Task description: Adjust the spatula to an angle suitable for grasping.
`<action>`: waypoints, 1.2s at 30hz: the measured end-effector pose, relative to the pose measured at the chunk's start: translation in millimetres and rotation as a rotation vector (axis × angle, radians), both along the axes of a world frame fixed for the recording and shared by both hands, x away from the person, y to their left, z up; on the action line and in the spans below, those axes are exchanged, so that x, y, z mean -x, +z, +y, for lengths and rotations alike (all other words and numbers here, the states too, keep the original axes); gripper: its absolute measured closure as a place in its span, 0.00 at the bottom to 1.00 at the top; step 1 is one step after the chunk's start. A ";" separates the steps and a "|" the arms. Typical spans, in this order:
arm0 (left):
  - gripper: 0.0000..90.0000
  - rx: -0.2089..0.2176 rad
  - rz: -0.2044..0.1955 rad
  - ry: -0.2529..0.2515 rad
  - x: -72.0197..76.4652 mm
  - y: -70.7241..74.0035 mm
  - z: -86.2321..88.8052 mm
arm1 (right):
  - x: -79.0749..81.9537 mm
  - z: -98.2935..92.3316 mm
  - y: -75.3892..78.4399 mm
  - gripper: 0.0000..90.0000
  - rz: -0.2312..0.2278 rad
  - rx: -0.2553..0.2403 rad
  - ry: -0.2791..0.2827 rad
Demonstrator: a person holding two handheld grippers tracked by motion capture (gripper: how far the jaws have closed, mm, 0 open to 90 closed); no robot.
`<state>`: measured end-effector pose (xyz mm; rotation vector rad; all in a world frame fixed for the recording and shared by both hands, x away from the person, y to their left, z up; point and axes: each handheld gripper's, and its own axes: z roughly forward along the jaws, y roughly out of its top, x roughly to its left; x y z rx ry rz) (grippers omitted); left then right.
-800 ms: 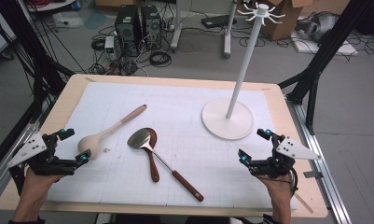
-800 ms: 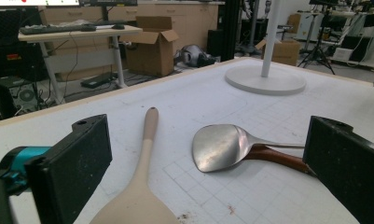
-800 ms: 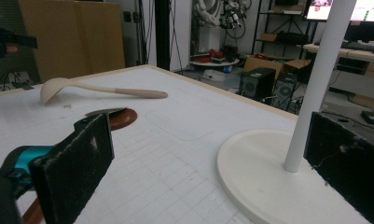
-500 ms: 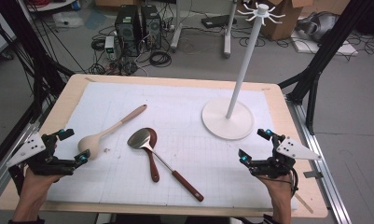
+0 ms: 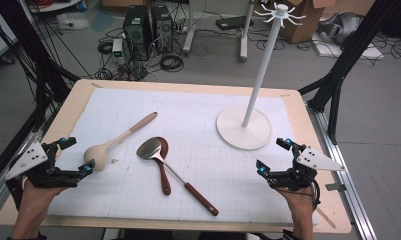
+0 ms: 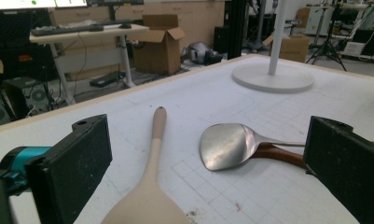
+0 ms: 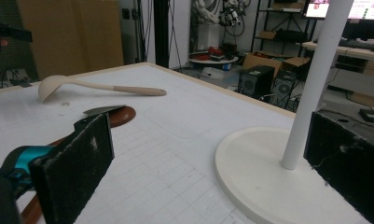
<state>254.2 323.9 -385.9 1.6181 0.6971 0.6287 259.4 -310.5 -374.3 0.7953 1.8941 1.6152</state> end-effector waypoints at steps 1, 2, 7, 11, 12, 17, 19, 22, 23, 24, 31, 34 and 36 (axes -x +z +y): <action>0.02 0.000 0.000 0.000 0.0 0.0 0.0 | 0.1 0.2 0.0 0.01 0.000 0.000 0.002; 0.02 0.005 -0.005 0.005 -0.5 1.2 0.0 | -0.1 0.3 0.0 0.01 -0.005 0.002 0.001; 0.02 -0.005 -0.002 0.001 -5.7 6.5 -0.2 | 0.8 2.5 -0.6 0.00 0.004 0.018 0.007; 0.02 -0.027 -0.016 -0.011 -14.4 22.3 -3.8 | 1.8 1.6 -0.5 0.01 0.001 0.016 0.005; 0.02 -0.038 -0.015 -0.018 -16.9 26.7 -5.4 | 2.2 1.4 -0.5 0.01 0.003 0.014 0.006; 0.02 -0.069 0.002 -0.046 -25.5 40.5 -14.1 | 2.9 2.1 0.6 0.00 -0.004 0.011 0.019; 0.02 -0.102 0.016 -0.025 -29.5 45.0 -17.9 | 2.6 2.8 0.5 0.01 -0.001 0.012 0.018; 0.02 -0.118 0.025 -0.023 -33.5 48.5 -20.7 | 1.8 3.0 0.3 0.01 0.000 0.011 0.012; 0.02 -0.121 0.036 -0.038 -38.0 53.4 -23.3 | 1.8 3.0 0.3 0.01 0.000 0.012 0.012; 0.02 -0.121 0.036 -0.038 -38.0 53.4 -23.3 | 1.9 2.9 0.4 0.01 0.000 0.011 0.012; 0.11 -0.133 0.012 -0.112 -52.9 77.7 -40.4 | 2.5 1.7 0.8 0.01 -0.004 0.005 0.016; 0.12 -0.161 0.014 -0.135 -58.0 84.5 -49.9 | 2.7 2.2 0.8 0.01 -0.001 0.005 0.017; 0.12 -0.179 0.019 -0.142 -60.0 86.3 -53.1 | 2.6 2.8 0.7 0.00 0.003 0.006 0.017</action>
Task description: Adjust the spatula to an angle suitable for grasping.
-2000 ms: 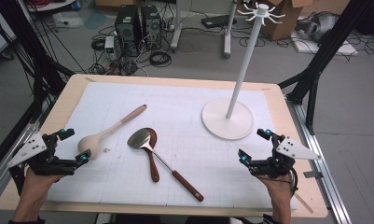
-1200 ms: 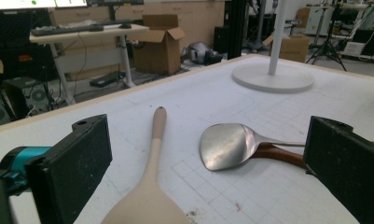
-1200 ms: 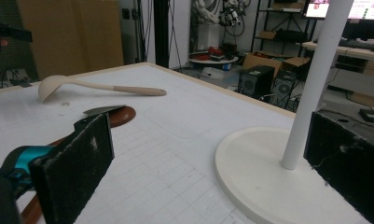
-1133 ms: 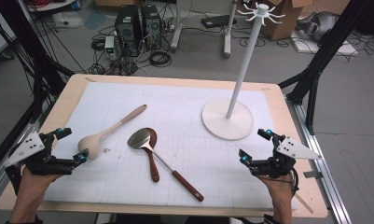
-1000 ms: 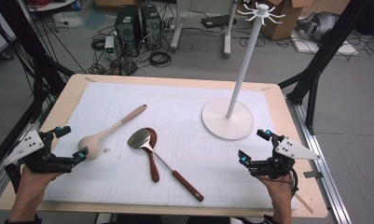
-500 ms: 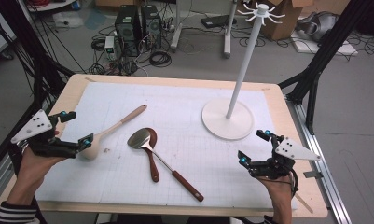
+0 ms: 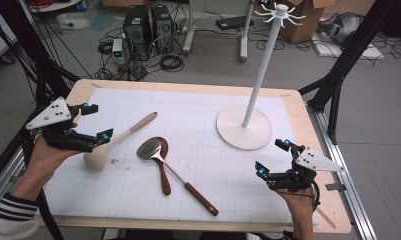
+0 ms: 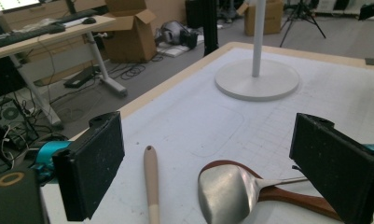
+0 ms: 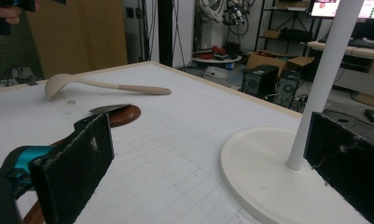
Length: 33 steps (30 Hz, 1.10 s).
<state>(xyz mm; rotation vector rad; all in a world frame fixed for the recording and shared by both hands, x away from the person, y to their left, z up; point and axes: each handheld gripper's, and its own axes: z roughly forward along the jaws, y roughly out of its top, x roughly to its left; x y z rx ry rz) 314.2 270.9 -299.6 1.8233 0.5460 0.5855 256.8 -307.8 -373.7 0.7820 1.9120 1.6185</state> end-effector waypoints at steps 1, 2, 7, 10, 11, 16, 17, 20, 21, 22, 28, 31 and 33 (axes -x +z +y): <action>0.12 -0.011 0.006 -0.005 -1.4 1.1 -2.6 | 0.0 0.0 -0.1 0.01 0.002 0.002 -0.001; 0.13 -0.020 0.010 -0.011 -2.9 2.2 -5.1 | -0.3 0.0 -0.2 0.01 0.001 0.002 -0.001; 0.20 -0.086 0.033 -0.066 -10.6 13.0 -22.1 | -0.6 -0.2 0.4 0.01 0.001 0.000 0.004; 0.24 -0.111 0.040 -0.081 -13.5 18.6 -29.7 | -1.2 -0.2 1.0 0.01 -0.009 0.001 0.006; 0.26 -0.125 0.044 -0.100 -16.4 21.7 -34.4 | -1.1 0.2 1.1 0.01 -0.008 -0.001 0.006; 0.31 -0.185 0.043 -0.131 -26.3 26.9 -46.1 | -2.0 2.1 0.2 0.01 -0.001 0.009 0.005; 0.31 -0.210 0.049 -0.139 -31.1 29.1 -51.6 | -1.9 2.6 0.0 0.01 0.006 0.011 0.007; 0.33 -0.218 0.062 -0.153 -36.7 30.9 -57.4 | -2.2 3.2 -0.3 0.01 0.008 0.014 0.008; 0.35 -0.236 0.065 -0.174 -40.8 32.1 -62.4 | -2.3 3.3 -0.3 0.01 0.009 0.014 0.010; 0.36 -0.236 0.065 -0.174 -40.8 32.1 -62.4 | -2.5 3.3 -0.5 0.01 0.008 0.016 0.010; 0.35 -0.301 0.070 -0.215 -45.4 34.7 -80.7 | -3.0 3.5 -1.1 0.01 0.007 0.016 0.012; 0.34 -0.338 0.100 -0.234 -47.4 34.5 -93.3 | -3.1 4.5 -1.5 0.01 0.015 0.016 0.014; 0.34 -0.372 0.110 -0.243 -48.9 34.0 -100.7 | -3.6 5.5 -1.9 0.01 0.016 0.021 0.017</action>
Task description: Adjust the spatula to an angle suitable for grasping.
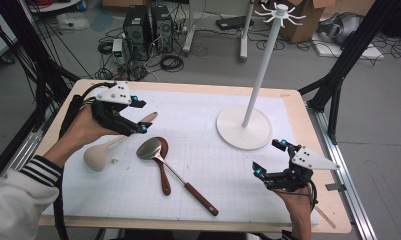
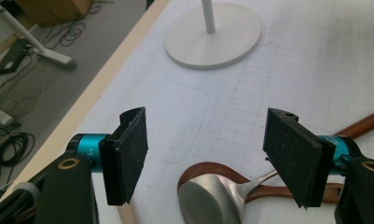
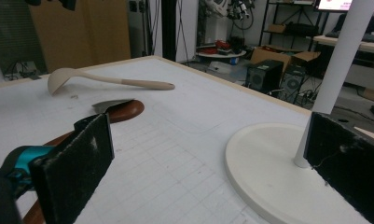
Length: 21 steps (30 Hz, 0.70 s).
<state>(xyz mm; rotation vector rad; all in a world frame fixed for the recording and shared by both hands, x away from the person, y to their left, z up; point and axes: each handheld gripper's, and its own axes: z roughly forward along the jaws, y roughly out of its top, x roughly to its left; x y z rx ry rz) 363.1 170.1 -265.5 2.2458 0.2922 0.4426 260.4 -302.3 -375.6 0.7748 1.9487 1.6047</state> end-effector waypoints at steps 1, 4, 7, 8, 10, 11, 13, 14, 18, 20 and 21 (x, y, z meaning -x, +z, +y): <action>0.34 -0.013 0.005 -0.004 -0.6 -0.4 -3.1 | -0.2 0.7 -0.2 0.01 0.001 0.002 0.003; 0.35 -0.036 0.017 0.000 -2.2 -1.8 -11.6 | -0.2 1.5 -0.3 0.01 0.007 0.003 0.002; 0.37 -0.046 0.011 0.007 -3.1 -3.0 -15.8 | -0.4 0.8 -0.2 0.00 0.000 0.004 0.003; 0.40 -0.056 0.010 0.003 -3.5 -3.3 -17.5 | -0.1 0.8 -0.1 0.01 0.002 0.002 0.003; 0.43 -0.079 0.014 0.000 -5.3 -5.3 -24.0 | 0.1 0.4 0.0 0.01 0.003 -0.002 0.005; 0.45 -0.079 0.014 0.000 -5.3 -5.3 -24.0 | -0.1 0.6 0.0 0.01 0.002 -0.002 0.004; 0.48 -0.088 0.019 -0.007 -6.4 -6.3 -27.3 | -0.2 0.8 -0.1 0.01 0.002 0.002 0.004; 0.49 -0.104 0.024 -0.005 -7.9 -6.9 -31.4 | -0.6 1.0 -0.3 0.01 -0.002 0.004 0.005; 0.54 -0.127 0.037 -0.002 -9.2 -7.1 -36.8 | -0.7 1.7 -0.6 0.01 0.007 0.006 0.007; 0.57 -0.139 0.045 -0.005 -10.1 -7.8 -39.9 | -1.2 2.4 -1.0 0.01 0.012 0.007 0.007; 0.58 -0.147 0.055 0.001 -11.1 -10.0 -44.6 | -1.7 2.2 -1.3 0.01 0.009 0.009 0.009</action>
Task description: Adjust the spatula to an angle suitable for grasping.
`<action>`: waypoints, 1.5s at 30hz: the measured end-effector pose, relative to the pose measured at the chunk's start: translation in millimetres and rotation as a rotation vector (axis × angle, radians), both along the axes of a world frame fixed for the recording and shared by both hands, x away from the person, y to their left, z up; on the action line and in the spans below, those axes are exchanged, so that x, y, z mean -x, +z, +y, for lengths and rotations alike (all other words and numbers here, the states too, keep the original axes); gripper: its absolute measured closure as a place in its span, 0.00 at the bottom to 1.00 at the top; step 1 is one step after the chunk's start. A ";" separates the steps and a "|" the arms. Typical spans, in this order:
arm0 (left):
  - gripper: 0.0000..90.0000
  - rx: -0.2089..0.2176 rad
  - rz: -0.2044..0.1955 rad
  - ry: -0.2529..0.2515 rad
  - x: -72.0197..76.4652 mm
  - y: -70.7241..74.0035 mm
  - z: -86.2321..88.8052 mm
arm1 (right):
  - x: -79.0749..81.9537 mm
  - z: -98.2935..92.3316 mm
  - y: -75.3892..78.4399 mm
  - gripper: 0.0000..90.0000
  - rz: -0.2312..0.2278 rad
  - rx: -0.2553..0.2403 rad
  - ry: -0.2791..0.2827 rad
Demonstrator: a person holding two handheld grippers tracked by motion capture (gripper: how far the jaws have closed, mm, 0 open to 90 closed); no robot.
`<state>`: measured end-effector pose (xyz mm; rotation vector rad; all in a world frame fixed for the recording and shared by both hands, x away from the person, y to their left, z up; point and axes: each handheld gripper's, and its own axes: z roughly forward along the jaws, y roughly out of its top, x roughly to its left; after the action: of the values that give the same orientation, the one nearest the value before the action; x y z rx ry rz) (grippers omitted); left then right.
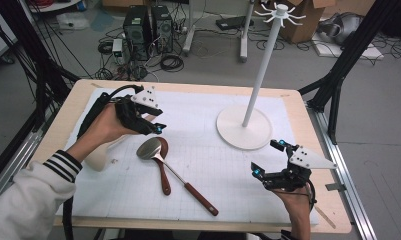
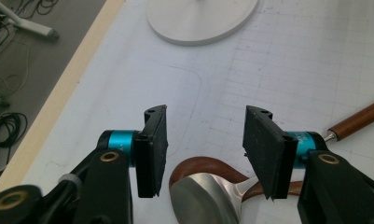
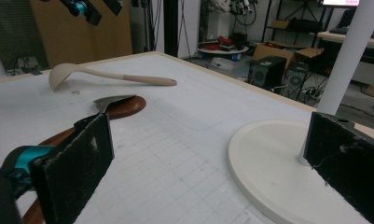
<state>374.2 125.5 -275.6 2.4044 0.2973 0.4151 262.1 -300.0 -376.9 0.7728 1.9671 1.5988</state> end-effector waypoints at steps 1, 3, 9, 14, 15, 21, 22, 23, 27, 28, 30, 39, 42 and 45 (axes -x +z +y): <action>0.58 0.000 0.000 0.000 0.0 0.0 0.0 | 0.1 0.1 0.0 0.01 0.004 -0.001 0.000; 0.63 -0.031 0.025 0.000 -3.0 -2.6 -5.2 | 0.3 0.0 0.0 0.00 0.006 -0.003 0.000; 0.80 -0.099 0.066 -0.002 -6.1 -11.0 -14.1 | 0.0 -1.2 0.2 0.01 0.000 -0.004 0.000; 0.92 -0.138 0.125 -0.025 -8.0 -18.7 -23.0 | -0.4 -0.5 -0.1 0.01 0.005 -0.004 0.006; 0.93 -0.147 0.131 -0.030 -8.2 -20.0 -24.1 | -0.4 -0.5 -0.2 0.01 0.006 -0.006 0.006; 0.98 -0.206 0.159 -0.043 -11.5 -24.8 -31.8 | -1.0 -0.4 -0.4 0.01 0.009 -0.002 0.008; 0.98 -0.206 0.159 -0.043 -11.5 -24.8 -31.8 | -1.1 -0.3 -0.4 0.00 0.009 -0.001 0.008; 0.99 -0.209 0.166 -0.042 -12.0 -25.1 -33.4 | -1.2 -0.1 -0.5 0.01 0.010 -0.001 0.008; 0.99 -0.268 0.174 -0.058 -14.2 -28.5 -42.2 | -1.8 0.7 -0.8 0.01 0.011 0.002 0.012; 0.99 -0.274 0.184 -0.061 -15.0 -29.1 -43.6 | -1.6 1.1 -0.9 0.01 0.016 0.001 0.011; 1.00 -0.282 0.200 -0.068 -16.9 -30.9 -45.8 | -1.7 1.3 -1.0 0.01 0.017 0.004 0.010; 1.00 -0.354 0.246 -0.083 -22.7 -44.1 -51.9 | -1.9 0.3 -1.0 0.01 0.016 0.006 0.020; 1.00 -0.364 0.255 -0.085 -23.7 -47.4 -55.2 | -2.1 0.6 -1.2 0.01 0.016 0.007 0.020; 1.00 -0.371 0.261 -0.079 -24.3 -49.8 -56.7 | -2.4 1.0 -1.6 0.01 0.023 0.014 0.023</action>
<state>398.5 68.8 -325.4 2.8294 0.2560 0.1247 264.5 -299.0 -378.5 0.7692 2.0078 1.5939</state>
